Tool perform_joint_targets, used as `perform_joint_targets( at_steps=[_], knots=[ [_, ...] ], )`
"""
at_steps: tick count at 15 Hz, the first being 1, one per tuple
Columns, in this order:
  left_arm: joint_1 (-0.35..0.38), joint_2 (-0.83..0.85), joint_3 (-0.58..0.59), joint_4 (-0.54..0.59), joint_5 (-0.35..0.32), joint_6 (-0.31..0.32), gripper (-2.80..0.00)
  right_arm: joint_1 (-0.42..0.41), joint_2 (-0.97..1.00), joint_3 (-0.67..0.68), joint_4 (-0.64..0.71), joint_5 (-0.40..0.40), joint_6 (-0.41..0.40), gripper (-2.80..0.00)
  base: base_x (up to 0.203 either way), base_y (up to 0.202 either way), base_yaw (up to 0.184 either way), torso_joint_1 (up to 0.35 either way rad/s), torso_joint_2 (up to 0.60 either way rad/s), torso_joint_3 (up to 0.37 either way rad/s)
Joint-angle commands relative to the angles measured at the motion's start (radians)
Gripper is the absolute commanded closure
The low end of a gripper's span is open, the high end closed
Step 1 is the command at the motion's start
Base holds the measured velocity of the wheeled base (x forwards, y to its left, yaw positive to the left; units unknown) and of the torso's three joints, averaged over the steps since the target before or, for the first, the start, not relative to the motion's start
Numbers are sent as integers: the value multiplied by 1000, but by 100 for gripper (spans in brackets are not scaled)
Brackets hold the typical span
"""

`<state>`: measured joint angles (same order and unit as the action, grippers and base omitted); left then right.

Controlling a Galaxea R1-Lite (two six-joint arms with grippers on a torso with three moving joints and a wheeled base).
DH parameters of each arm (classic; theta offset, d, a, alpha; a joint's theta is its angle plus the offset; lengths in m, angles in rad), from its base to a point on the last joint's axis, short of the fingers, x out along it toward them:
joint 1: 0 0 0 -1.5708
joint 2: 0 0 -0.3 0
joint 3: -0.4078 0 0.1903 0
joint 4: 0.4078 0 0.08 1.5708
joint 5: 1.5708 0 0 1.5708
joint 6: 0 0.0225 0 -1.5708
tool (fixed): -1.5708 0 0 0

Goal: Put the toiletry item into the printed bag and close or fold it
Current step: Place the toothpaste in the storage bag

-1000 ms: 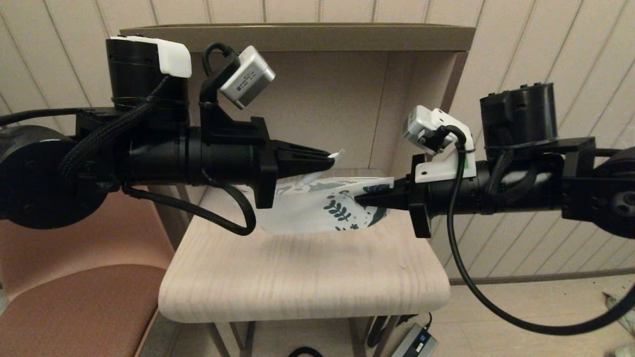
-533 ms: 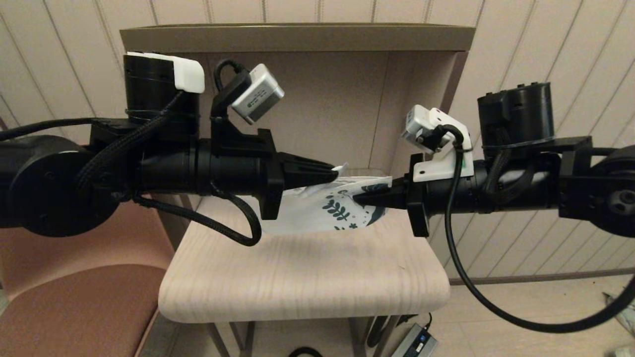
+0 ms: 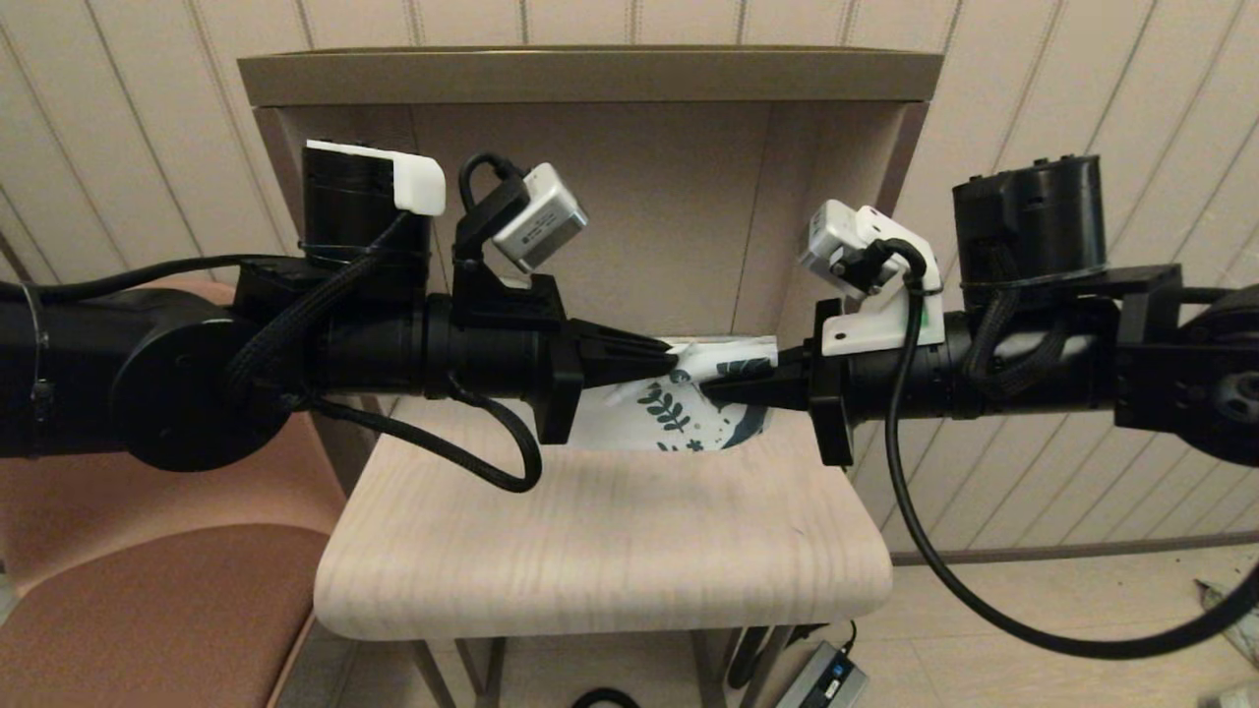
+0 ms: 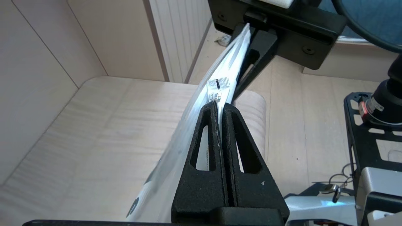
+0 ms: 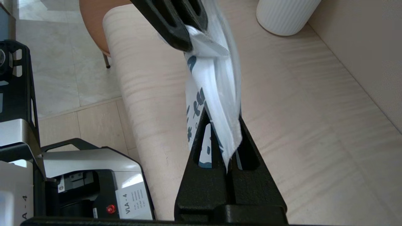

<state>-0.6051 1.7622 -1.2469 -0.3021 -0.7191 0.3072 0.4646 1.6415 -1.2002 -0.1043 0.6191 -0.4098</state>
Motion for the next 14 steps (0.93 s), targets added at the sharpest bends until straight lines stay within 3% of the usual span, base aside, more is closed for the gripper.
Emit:
perform_joint_targets(
  at_steps=[1, 6, 8, 12, 13, 14],
  knots=[
    [0, -1, -6, 0, -5, 1, 0, 2, 0, 1, -2, 5, -3, 0, 0, 0, 0, 0, 0, 0],
    [8, -62, -26, 11, -3, 28, 0, 6, -2, 14, -2, 7, -3, 0, 0, 0, 0, 0, 0, 0],
    [19, -69, -37, 34, -3, 146, 0, 6, -2, 14, 0, 7, -3, 0, 0, 0, 0, 0, 0, 0],
    [21, -72, -137, 340, -5, 400, 0, 6, 1, 14, 0, 16, -3, 0, 0, 0, 0, 0, 0, 0],
    [20, -67, -145, 374, -4, 451, 0, 6, 3, 13, 0, 17, -3, 0, 0, 0, 0, 0, 0, 0],
    [21, -63, -143, 378, -4, 458, 0, 6, 3, 13, 0, 16, -3, 0, 0, 0, 0, 0, 0, 0]
  ],
)
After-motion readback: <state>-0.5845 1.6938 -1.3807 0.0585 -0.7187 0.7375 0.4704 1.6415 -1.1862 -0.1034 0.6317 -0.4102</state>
